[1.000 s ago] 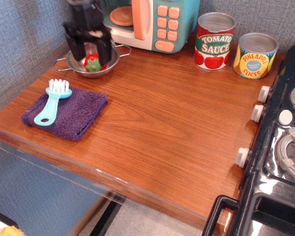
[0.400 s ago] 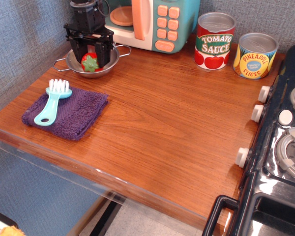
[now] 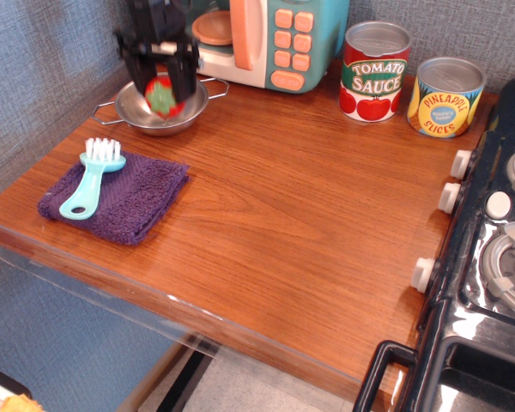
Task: Place the strawberry next to the purple rag.
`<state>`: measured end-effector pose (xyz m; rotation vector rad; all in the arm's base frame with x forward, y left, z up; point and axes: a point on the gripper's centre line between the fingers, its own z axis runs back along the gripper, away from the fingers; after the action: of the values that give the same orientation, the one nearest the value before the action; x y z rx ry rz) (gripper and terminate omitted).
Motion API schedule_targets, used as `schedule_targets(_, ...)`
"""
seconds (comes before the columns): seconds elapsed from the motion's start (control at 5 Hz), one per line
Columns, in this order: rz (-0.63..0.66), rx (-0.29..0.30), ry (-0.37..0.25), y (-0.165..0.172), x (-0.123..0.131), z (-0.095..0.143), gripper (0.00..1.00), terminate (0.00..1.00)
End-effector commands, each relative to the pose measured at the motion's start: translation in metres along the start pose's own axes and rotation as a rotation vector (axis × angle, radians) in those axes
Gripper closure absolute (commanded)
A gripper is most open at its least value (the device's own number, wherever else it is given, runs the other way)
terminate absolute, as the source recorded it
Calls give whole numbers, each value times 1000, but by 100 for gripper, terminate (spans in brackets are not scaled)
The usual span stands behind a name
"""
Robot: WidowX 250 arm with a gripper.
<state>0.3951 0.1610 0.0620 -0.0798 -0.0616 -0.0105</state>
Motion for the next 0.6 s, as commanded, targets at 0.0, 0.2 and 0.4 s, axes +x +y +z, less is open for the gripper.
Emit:
schedule_targets(0.0,-170,16,-82,-52,-57,62,100,0)
schedule_targets(0.2,-176,27,-34,-66,-92,35,100,0)
schedule_targets(0.4,-175,56,-16,-80,-111,7,100,0)
